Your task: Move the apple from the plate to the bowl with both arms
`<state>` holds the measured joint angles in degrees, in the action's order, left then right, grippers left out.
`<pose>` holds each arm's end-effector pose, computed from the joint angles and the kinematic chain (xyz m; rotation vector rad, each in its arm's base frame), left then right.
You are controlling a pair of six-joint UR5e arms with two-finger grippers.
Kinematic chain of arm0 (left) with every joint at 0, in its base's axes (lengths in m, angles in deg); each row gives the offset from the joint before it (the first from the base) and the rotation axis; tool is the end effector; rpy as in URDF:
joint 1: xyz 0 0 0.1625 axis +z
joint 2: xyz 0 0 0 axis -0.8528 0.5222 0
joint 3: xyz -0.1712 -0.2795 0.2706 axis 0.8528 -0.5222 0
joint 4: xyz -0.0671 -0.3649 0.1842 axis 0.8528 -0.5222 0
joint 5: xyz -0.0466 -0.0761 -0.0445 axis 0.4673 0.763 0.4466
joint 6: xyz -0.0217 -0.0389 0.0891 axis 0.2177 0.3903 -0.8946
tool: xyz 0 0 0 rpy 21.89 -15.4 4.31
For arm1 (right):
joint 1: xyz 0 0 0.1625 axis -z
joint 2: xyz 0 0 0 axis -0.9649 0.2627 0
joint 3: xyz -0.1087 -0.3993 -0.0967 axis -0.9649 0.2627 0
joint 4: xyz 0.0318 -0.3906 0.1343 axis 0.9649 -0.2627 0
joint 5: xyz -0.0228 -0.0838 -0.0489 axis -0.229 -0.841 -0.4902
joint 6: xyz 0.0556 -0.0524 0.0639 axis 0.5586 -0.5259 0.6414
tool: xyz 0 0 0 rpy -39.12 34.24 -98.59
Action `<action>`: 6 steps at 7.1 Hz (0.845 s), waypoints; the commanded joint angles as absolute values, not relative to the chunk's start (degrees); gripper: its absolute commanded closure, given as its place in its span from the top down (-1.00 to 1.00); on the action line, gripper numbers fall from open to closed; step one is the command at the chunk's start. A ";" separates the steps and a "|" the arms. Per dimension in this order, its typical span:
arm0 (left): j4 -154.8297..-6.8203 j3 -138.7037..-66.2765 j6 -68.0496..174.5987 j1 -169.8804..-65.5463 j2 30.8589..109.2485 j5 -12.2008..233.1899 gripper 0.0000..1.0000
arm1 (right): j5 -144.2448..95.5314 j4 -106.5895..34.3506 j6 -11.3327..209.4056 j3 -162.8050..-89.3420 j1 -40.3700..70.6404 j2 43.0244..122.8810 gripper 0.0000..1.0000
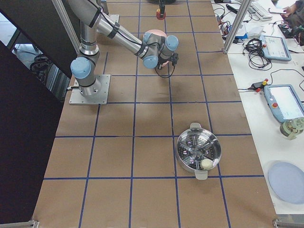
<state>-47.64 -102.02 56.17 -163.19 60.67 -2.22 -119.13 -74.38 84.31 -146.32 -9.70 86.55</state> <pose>-0.2672 -0.5023 0.4019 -0.0790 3.1011 0.0901 0.1160 -0.5089 0.2021 0.2360 2.7860 0.3469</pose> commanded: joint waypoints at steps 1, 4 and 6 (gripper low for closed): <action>-47.78 -102.05 56.65 -163.81 60.74 -2.36 -0.65 | -119.19 -74.25 86.31 -146.28 -9.70 86.53 1.00; -46.81 -100.66 65.22 -167.47 64.06 -1.74 -0.65 | -126.95 -73.29 85.70 -136.05 -8.99 90.12 1.00; -36.93 -100.38 77.61 -173.80 71.07 -1.65 -0.65 | -132.24 -69.16 84.39 -127.51 -8.12 94.60 1.00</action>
